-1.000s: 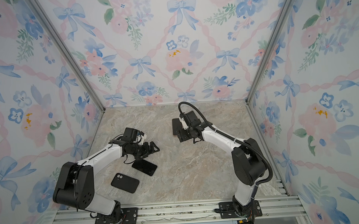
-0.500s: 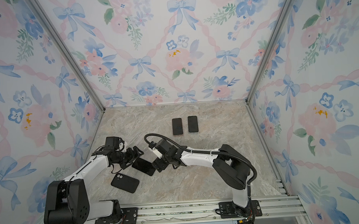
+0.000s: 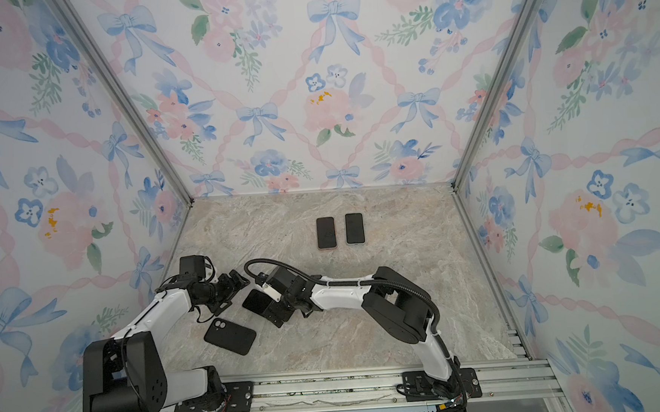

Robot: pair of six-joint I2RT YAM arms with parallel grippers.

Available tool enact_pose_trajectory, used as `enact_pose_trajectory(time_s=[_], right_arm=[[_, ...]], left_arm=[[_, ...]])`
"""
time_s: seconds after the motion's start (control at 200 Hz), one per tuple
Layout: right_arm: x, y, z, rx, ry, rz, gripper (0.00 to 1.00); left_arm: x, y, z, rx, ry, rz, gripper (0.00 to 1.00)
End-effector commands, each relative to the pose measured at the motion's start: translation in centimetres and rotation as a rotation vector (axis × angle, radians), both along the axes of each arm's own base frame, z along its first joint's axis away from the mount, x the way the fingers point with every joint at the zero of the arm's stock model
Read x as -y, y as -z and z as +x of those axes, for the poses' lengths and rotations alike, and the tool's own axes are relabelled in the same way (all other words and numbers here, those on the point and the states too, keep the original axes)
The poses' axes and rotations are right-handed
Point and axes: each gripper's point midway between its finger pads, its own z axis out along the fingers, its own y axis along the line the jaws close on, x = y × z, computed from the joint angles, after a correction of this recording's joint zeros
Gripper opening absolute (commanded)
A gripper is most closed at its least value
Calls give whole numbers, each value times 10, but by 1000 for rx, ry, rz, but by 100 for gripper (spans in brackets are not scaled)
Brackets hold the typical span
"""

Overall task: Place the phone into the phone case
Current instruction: 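Swing the right gripper across to the bare black phone near the black case, then grasp the bare black phone with the right gripper and lift it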

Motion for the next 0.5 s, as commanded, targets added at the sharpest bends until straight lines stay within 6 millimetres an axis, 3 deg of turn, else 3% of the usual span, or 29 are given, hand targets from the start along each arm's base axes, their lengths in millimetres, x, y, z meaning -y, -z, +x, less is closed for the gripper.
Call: enact_pose_trajectory(time_s=[0.0, 0.495], right_arm=[[-4, 10, -5, -9, -35, -44, 94], [7, 45, -13, 20, -38, -181, 96]], left_arm=[[1, 9, -5, -39, -15, -21, 94], [7, 18, -6, -64, -9, -62, 90]])
